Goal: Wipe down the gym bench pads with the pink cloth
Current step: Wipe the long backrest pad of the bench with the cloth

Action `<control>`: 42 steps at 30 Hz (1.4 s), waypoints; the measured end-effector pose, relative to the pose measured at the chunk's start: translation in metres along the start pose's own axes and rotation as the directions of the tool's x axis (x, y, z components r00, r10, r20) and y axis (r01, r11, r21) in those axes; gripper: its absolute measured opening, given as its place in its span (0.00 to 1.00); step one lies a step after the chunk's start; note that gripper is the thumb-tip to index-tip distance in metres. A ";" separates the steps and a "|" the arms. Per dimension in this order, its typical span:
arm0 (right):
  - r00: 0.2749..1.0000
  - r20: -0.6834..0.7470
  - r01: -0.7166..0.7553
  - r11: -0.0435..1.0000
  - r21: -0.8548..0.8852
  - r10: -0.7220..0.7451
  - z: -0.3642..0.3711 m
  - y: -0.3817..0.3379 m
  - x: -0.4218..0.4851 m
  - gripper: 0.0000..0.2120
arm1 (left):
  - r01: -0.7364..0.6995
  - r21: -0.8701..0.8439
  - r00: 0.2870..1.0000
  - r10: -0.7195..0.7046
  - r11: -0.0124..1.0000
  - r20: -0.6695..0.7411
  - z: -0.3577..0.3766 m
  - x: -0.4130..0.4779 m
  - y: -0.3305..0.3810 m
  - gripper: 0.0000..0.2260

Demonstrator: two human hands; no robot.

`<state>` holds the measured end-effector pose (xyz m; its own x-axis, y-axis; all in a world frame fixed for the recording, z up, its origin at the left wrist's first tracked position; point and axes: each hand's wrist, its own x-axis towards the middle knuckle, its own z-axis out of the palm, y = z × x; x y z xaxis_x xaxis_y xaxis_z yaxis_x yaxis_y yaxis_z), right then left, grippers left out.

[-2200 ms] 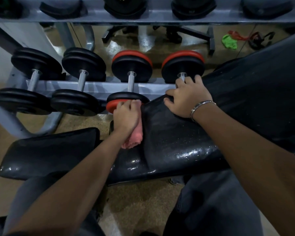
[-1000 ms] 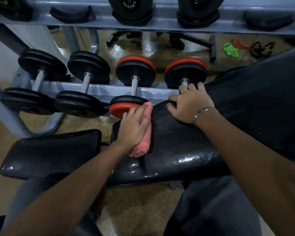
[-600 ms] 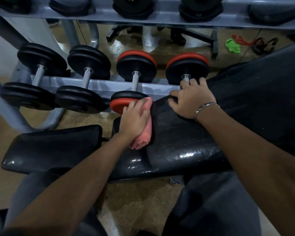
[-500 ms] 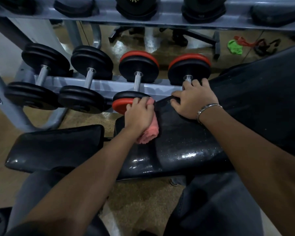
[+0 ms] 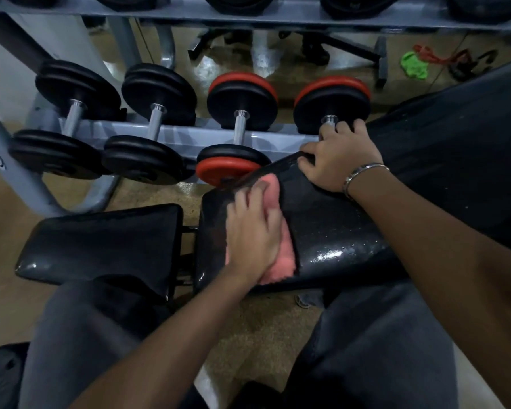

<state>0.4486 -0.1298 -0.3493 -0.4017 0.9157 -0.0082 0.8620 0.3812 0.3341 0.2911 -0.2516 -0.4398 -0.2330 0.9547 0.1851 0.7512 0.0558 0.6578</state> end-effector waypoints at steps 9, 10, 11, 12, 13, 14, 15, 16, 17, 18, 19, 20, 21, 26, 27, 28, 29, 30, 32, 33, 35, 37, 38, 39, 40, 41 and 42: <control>1.000 -0.009 0.004 0.999 0.032 -0.004 0.001 -0.002 -0.004 0.26 | -0.006 0.058 1.000 0.004 0.998 0.029 -0.008 -0.023 0.009 0.24; 1.000 -0.009 0.004 0.999 0.046 -0.003 0.000 -0.003 -0.003 0.26 | -0.085 0.007 0.995 0.084 0.996 0.050 -0.012 -0.039 0.007 0.24; 1.000 -0.004 0.004 0.998 0.056 -0.004 0.000 -0.002 -0.003 0.26 | -0.160 -0.029 0.984 0.162 0.987 0.069 -0.014 -0.047 0.000 0.24; 1.000 0.005 0.005 0.998 0.064 -0.006 0.001 -0.001 -0.002 0.26 | -0.209 -0.038 0.973 0.212 0.977 0.096 -0.016 -0.045 -0.007 0.23; 1.000 0.012 0.006 0.998 0.070 -0.007 0.001 -0.001 -0.002 0.26 | -0.220 -0.015 0.969 0.220 0.975 0.113 -0.016 -0.036 -0.012 0.23; 1.000 0.016 0.007 0.997 0.073 -0.008 0.001 0.000 -0.002 0.26 | -0.177 0.020 0.978 0.173 0.984 0.119 -0.015 -0.024 -0.012 0.23; 1.000 0.017 0.007 0.997 0.072 -0.008 0.000 0.001 -0.003 0.26 | -0.086 0.054 0.992 0.081 0.995 0.097 -0.011 -0.011 -0.008 0.24; 1.000 0.018 0.005 0.997 0.072 -0.006 0.000 0.001 -0.003 0.26 | 0.038 0.062 0.997 -0.042 0.997 0.070 -0.007 -0.002 0.000 0.25; 1.000 0.017 0.001 0.997 0.071 -0.002 0.000 0.002 -0.004 0.26 | 0.127 0.061 0.991 -0.130 0.990 0.043 -0.004 0.001 0.012 0.26; 1.000 0.018 -0.001 0.997 0.071 0.000 0.000 0.001 -0.004 0.25 | 0.149 0.056 0.989 -0.150 0.987 0.018 -0.001 -0.004 0.024 0.26; 1.000 0.019 -0.003 0.997 0.071 0.001 0.000 0.001 -0.004 0.25 | 0.103 0.050 0.995 -0.103 0.993 0.007 -0.001 -0.016 0.032 0.26; 1.000 0.022 -0.005 0.997 0.074 0.003 -0.001 0.000 -0.004 0.25 | 0.026 0.041 0.999 -0.027 0.999 0.030 -0.001 -0.032 0.035 0.26; 1.000 0.026 -0.007 0.997 0.079 0.004 -0.001 0.000 -0.004 0.25 | -0.064 0.028 0.996 0.063 0.998 0.058 -0.005 -0.049 0.034 0.26; 0.999 0.048 0.018 0.985 0.172 -0.027 -0.008 0.002 -0.007 0.22 | 0.018 0.050 0.997 -0.022 0.999 0.078 -0.013 -0.037 -0.002 0.24; 0.998 0.055 0.028 0.974 0.224 -0.041 -0.011 0.003 -0.008 0.20 | 0.116 0.058 0.991 -0.120 0.992 0.067 -0.009 -0.022 -0.002 0.23; 0.997 0.063 0.031 0.961 0.274 -0.050 -0.015 0.004 -0.011 0.18 | 0.189 0.059 0.979 -0.192 0.980 0.062 -0.007 -0.012 0.001 0.22; 0.997 0.068 0.024 0.950 0.312 -0.048 -0.020 0.005 -0.015 0.17 | 0.215 0.064 0.974 -0.219 0.974 0.053 -0.004 -0.007 0.006 0.22; 0.997 0.070 0.009 0.944 0.329 -0.034 -0.024 0.006 -0.022 0.16 | 0.197 0.077 0.979 -0.200 0.977 0.041 -0.004 -0.010 0.011 0.22; 0.999 0.039 -0.026 0.958 0.286 0.016 -0.033 0.010 -0.040 0.16 | 0.032 0.056 0.997 -0.036 0.998 0.069 -0.008 -0.034 0.016 0.24; 0.998 0.024 -0.055 0.969 0.242 0.051 -0.037 0.011 -0.051 0.16 | -0.075 0.033 0.992 0.071 0.997 0.108 -0.014 -0.048 0.013 0.25; 0.991 0.036 -0.132 0.978 0.161 0.128 -0.045 0.018 -0.073 0.17 | -0.194 0.002 0.967 0.190 0.981 0.171 -0.023 -0.058 -0.002 0.25; 0.979 0.032 -0.202 0.972 0.118 0.199 -0.044 0.029 -0.093 0.18 | -0.129 0.016 0.978 0.124 0.992 0.165 -0.024 -0.031 -0.010 0.24; 0.976 0.013 -0.216 0.971 0.106 0.216 -0.041 0.032 -0.102 0.18 | -0.031 0.028 0.989 0.027 0.999 0.146 -0.020 -0.013 -0.007 0.23; 0.975 -0.012 -0.218 0.971 0.098 0.221 -0.037 0.035 -0.109 0.19 | 0.071 0.040 0.990 -0.075 0.997 0.123 -0.013 0.006 0.000 0.23; 0.975 -0.039 -0.213 0.973 0.087 0.217 -0.031 0.035 -0.115 0.20 | 0.139 0.042 0.983 -0.143 0.989 0.113 -0.008 0.019 0.011 0.22; 0.976 -0.057 -0.204 0.976 0.076 0.209 -0.026 0.035 -0.119 0.22 | 0.151 0.046 0.982 -0.156 0.987 0.104 -0.003 0.026 0.021 0.22; 0.978 -0.063 -0.195 0.978 0.068 0.200 -0.023 0.034 -0.121 0.23 | 0.115 0.042 0.988 -0.118 0.993 0.098 0.000 0.027 0.030 0.23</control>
<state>0.5201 -0.2307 -0.3156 -0.2401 0.9636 0.1177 0.9430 0.2027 0.2641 0.3072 -0.2242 -0.4147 -0.2584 0.9654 0.0336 0.7449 0.1770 0.6432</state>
